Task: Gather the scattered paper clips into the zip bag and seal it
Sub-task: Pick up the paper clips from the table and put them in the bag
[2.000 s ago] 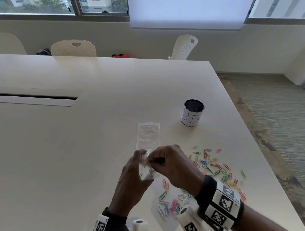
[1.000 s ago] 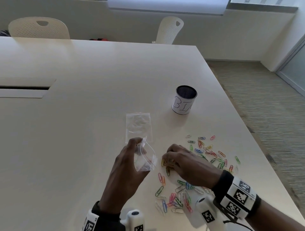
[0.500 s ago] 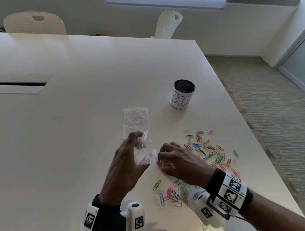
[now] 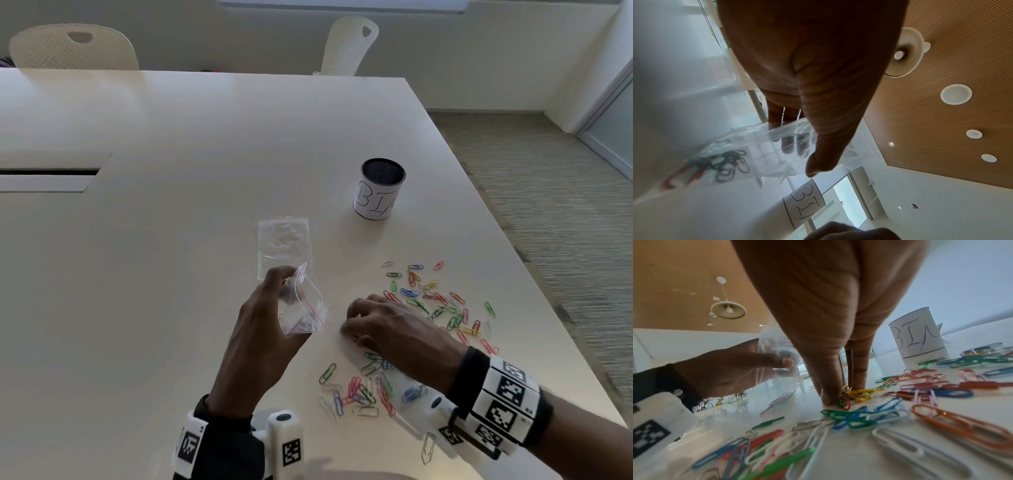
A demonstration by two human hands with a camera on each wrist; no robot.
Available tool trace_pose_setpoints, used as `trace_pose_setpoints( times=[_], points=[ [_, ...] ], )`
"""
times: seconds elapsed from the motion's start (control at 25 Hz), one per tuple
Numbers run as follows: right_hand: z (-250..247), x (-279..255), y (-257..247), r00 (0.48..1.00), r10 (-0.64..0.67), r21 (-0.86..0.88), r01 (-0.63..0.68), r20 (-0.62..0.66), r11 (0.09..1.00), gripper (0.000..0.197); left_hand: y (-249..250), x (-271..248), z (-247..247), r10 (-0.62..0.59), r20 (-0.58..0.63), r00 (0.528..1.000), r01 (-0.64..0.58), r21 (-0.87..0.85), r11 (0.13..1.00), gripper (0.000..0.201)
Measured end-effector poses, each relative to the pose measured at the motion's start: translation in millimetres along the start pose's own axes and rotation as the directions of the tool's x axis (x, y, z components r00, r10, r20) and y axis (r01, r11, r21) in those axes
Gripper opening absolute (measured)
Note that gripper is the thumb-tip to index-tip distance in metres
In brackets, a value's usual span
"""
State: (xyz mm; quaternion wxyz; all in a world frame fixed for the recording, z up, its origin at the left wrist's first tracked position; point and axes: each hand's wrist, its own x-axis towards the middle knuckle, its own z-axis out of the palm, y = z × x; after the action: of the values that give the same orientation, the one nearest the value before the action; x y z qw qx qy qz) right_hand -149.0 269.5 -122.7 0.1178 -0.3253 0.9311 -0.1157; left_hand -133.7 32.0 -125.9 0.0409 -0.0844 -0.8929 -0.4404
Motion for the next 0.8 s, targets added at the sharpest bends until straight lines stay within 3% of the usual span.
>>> trace_pose_setpoints(
  times=[0.48, 0.64, 0.8],
  points=[
    [-9.7, 7.8, 9.0, 0.982, 0.186, 0.259, -0.17, -0.038, 0.951, 0.009, -1.1, -0.5, -1.2, 0.0, -0.012, 1.0, 0.0, -0.014, 1.0, 0.064],
    [-21.5, 5.7, 14.1, 0.945, 0.324, 0.513, -0.257, -0.044, 0.819, 0.009, 0.1, 0.3, 1.2, -0.002, -0.025, 1.0, 0.001, -0.021, 1.0, 0.065],
    [-52.9, 3.9, -4.9, 0.919, 0.357, 0.743, -0.119, -0.169, 0.659, 0.011, 1.6, 0.5, 3.2, 0.004, -0.021, 1.0, -0.004, -0.018, 1.0, 0.064]
  ],
)
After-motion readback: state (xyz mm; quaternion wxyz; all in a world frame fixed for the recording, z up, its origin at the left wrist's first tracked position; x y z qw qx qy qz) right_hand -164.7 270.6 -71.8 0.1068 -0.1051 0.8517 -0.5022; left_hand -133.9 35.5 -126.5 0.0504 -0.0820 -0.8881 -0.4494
